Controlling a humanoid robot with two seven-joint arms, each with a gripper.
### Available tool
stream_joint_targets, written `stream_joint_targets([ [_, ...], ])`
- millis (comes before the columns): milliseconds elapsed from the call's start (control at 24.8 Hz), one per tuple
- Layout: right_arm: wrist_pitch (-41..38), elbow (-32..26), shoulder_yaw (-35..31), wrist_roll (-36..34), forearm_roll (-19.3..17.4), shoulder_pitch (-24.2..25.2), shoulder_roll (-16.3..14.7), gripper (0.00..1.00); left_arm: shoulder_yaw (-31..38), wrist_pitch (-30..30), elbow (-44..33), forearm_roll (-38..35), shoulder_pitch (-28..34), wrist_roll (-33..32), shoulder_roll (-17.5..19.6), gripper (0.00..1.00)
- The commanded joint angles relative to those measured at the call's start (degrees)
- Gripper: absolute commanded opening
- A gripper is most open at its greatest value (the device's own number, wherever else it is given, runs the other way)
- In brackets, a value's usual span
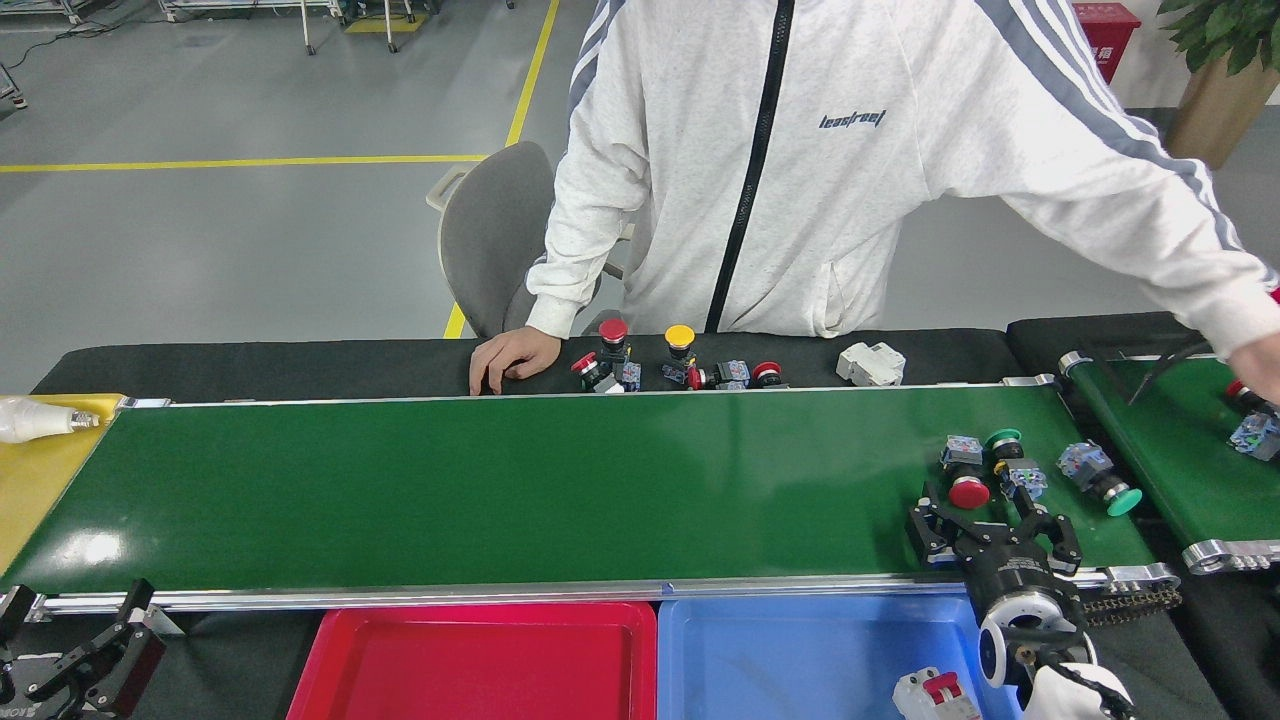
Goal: Pick switch part from conveyor to tray
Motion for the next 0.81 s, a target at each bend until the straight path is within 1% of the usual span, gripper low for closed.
stream_joint_targets([
  [0,1.5,0.6,1.8,-0.1,-0.1,-1.7,0.5,0.84,0.0,0.0,-0.4,-0.1,-0.3,0.4,0.8,1.00],
  [40,1.5,1.0,3.6,-0.2,-0.1,-1.9,0.3,0.64,0.0,0.0,-0.4,-0.1,-0.2,0.4,0.8,1.00],
  [81,1.5,1.0,5.1,-0.2,-0.1,-1.9,0.2,0.41,0.0,0.0,-0.4,0.0,-0.3,0.4,0.8,1.00],
  [121,1.5,1.0,5.9,-0.3,-0.1,-1.9,0.1,0.27,0.0,0.0,-0.4,0.0,-0.3,0.4,0.8,1.00],
  [162,1.5,0.9,6.7,-0.3,-0.2,-2.0,0.1,0.16,0.1,0.0,-0.3,-0.1,-0.3,0.4,0.8,1.00],
  [242,1.3,0.5,6.8,-0.5,-0.2,-2.0,0.2,0.04,0.0,0.0,0.1,0.0,-0.3,0.4,0.8,1.00],
  [283,1.1,-0.1,6.8,-0.6,-0.2,-1.9,0.2,0.02,0.0,0.0,0.1,-0.1,-0.2,0.4,0.7,1.00],
  [404,0.6,-3.6,8.8,-1.1,-0.3,-0.8,0.2,0.02,0.0,0.0,0.3,-0.1,-0.2,0.4,0.8,1.00],
  [485,-1.0,-8.0,11.5,-1.3,-0.3,1.9,0.2,0.02,0.1,0.0,0.4,-0.1,-0.2,0.4,0.8,1.00],
  [525,-2.6,-11.3,12.5,-1.3,-0.3,4.0,0.1,0.02,0.1,0.0,0.8,-0.1,-0.2,0.4,0.8,1.00],
  [646,-11.1,-22.7,15.1,-1.2,-0.1,11.3,0.0,0.02,-0.1,0.0,2.2,-0.1,-0.2,0.3,0.7,1.00],
  [687,-13.6,-25.2,16.3,-1.2,0.0,12.9,0.0,0.02,-0.3,0.0,2.2,-0.1,-0.2,0.3,0.7,1.00],
  [727,-17.2,-28.0,18.6,-1.2,0.1,14.7,0.0,0.04,-0.6,0.0,2.2,0.0,-0.2,0.3,0.7,1.00],
  [767,-20.7,-29.6,21.2,-1.2,0.2,15.6,0.0,0.12,-0.6,-0.1,2.2,0.0,-0.2,0.3,0.7,1.00],
])
